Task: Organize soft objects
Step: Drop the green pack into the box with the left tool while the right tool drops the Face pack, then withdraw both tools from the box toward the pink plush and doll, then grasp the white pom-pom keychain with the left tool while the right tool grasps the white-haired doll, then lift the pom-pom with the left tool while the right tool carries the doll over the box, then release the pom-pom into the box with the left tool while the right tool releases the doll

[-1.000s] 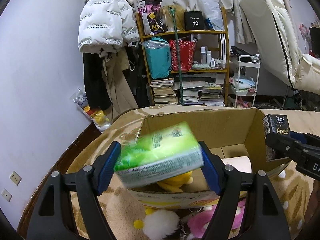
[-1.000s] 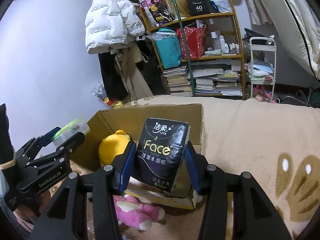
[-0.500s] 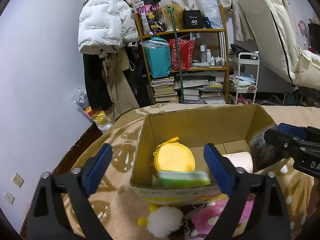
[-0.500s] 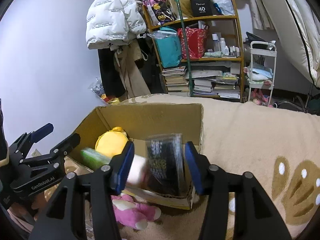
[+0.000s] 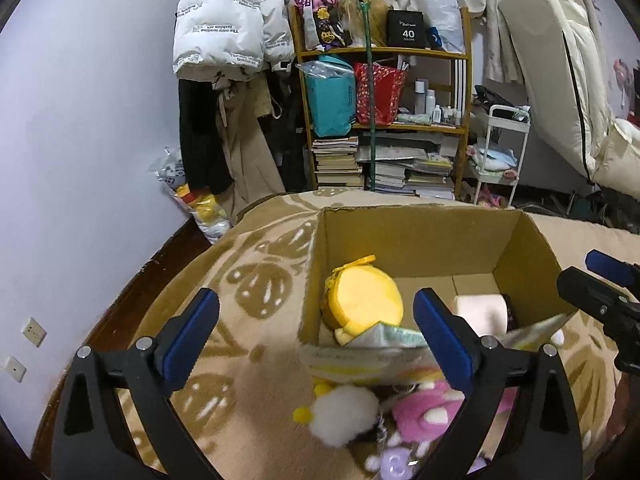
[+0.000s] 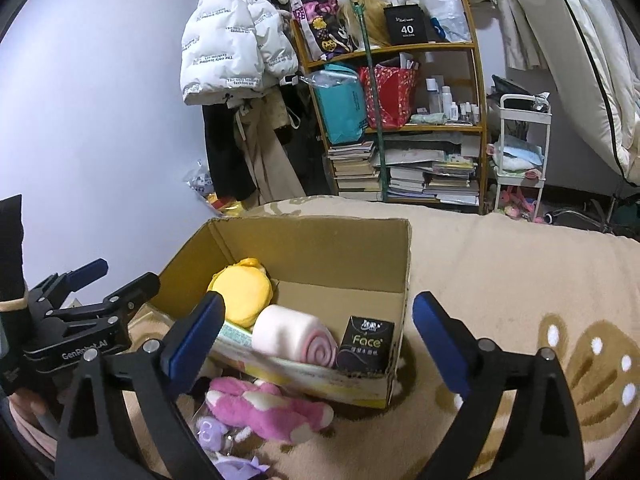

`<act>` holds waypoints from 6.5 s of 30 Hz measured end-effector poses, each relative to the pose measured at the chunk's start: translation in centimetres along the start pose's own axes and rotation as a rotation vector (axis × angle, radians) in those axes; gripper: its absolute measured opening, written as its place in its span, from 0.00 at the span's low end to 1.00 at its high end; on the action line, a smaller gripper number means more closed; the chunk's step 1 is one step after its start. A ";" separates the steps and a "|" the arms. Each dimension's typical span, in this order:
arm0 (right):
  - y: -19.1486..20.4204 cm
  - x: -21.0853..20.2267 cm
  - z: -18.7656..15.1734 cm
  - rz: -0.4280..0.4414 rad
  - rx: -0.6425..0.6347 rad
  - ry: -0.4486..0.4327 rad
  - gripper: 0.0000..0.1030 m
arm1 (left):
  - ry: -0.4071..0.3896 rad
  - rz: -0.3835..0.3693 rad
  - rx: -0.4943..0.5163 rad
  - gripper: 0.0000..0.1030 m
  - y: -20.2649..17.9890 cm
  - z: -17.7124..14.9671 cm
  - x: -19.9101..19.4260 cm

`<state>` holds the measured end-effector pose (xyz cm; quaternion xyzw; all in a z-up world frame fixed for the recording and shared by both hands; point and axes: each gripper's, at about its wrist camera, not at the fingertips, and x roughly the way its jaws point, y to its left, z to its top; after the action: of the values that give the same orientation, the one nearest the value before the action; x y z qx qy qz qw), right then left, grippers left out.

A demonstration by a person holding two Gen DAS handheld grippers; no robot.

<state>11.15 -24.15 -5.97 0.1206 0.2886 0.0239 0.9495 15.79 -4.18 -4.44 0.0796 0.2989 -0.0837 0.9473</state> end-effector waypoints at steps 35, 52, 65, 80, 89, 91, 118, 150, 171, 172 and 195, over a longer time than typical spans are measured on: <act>5.9 -3.9 -6.6 0.007 -0.102 0.282 0.97 | 0.310 0.028 -0.001 0.94 3.0 -4.6 -4.0; 6.9 3.4 -11.6 0.011 -0.129 0.618 0.97 | 0.404 -0.001 -0.036 0.94 3.1 -5.0 0.8; 6.3 4.9 -13.1 0.062 -0.087 0.704 0.84 | 0.472 -0.060 -0.021 0.94 1.4 -5.6 5.2; 5.6 4.2 -11.9 0.090 -0.069 0.681 0.76 | 0.550 -0.158 -0.107 0.76 1.2 -7.2 8.7; 4.6 3.1 -10.8 0.077 -0.045 0.644 0.76 | 0.571 -0.190 -0.147 0.41 1.2 -8.0 9.9; 4.2 3.0 -10.6 0.074 -0.027 0.640 0.76 | 0.560 -0.190 -0.154 0.39 1.4 -8.0 9.6; 1.6 -4.4 -4.9 0.054 0.049 0.206 0.76 | 0.180 -0.066 -0.102 0.35 1.8 -4.6 -1.0; 1.9 -2.2 0.5 -0.015 -0.074 -0.096 0.76 | -0.167 -0.087 0.001 0.35 -1.7 1.3 -3.0; -1.0 0.3 0.3 0.002 0.033 -0.057 0.79 | -0.001 -0.073 0.009 0.37 -2.7 1.1 2.6; -1.0 0.4 0.4 0.003 0.032 -0.052 0.79 | 0.007 -0.070 0.012 0.37 -2.7 1.1 2.7; -0.4 -0.7 0.5 0.012 0.036 -0.015 0.87 | -0.045 -0.037 0.044 0.87 -1.6 0.8 -0.3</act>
<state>10.84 -24.74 -5.31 0.1397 0.2811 0.0236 0.9491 15.66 -5.86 -3.73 0.0929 0.2768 -0.1093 0.9502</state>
